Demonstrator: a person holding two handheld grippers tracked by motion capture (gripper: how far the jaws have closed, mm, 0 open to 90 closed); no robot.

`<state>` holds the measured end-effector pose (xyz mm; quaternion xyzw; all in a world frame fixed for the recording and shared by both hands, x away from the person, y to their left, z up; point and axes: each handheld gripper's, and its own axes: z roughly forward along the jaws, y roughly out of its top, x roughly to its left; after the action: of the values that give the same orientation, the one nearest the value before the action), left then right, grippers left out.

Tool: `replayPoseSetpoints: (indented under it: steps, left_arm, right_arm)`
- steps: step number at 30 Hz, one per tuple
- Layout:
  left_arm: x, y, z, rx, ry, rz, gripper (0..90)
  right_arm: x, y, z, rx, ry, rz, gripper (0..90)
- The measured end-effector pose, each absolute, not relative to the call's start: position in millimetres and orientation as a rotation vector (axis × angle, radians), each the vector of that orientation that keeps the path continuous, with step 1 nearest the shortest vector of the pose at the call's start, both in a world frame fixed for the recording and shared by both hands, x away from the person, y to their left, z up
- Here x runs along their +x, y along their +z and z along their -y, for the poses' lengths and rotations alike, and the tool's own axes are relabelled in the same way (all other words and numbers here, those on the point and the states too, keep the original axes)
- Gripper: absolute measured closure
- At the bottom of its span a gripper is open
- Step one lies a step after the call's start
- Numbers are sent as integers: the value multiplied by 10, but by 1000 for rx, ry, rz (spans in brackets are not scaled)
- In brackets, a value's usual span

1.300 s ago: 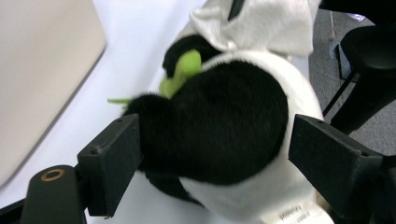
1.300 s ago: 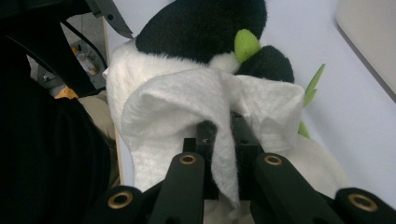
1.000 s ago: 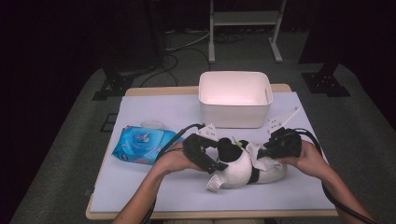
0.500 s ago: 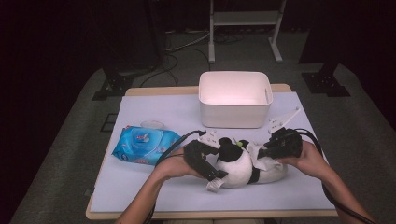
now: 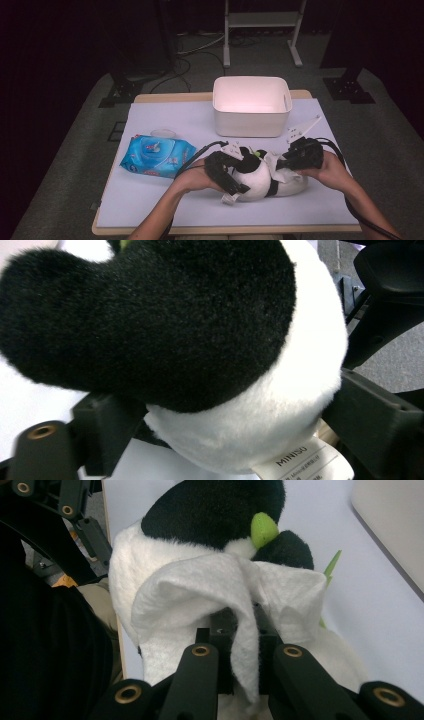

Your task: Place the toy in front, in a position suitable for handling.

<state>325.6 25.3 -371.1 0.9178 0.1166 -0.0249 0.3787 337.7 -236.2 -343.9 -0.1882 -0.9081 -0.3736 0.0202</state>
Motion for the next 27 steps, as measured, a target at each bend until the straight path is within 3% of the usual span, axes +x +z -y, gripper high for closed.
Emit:
replayPoseSetpoints:
  steps: [7, 27]
  left_arm:
    - [3318, -3650, -313, 2330, -29, -248, 302]
    - [3458, -3502, -708, 2359, 88, -262, 336]
  right_arm:
    - [3379, -3426, 2366, -595, -1180, 2828, 842]
    - [3584, -3320, 2004, -528, -1203, 2861, 840]
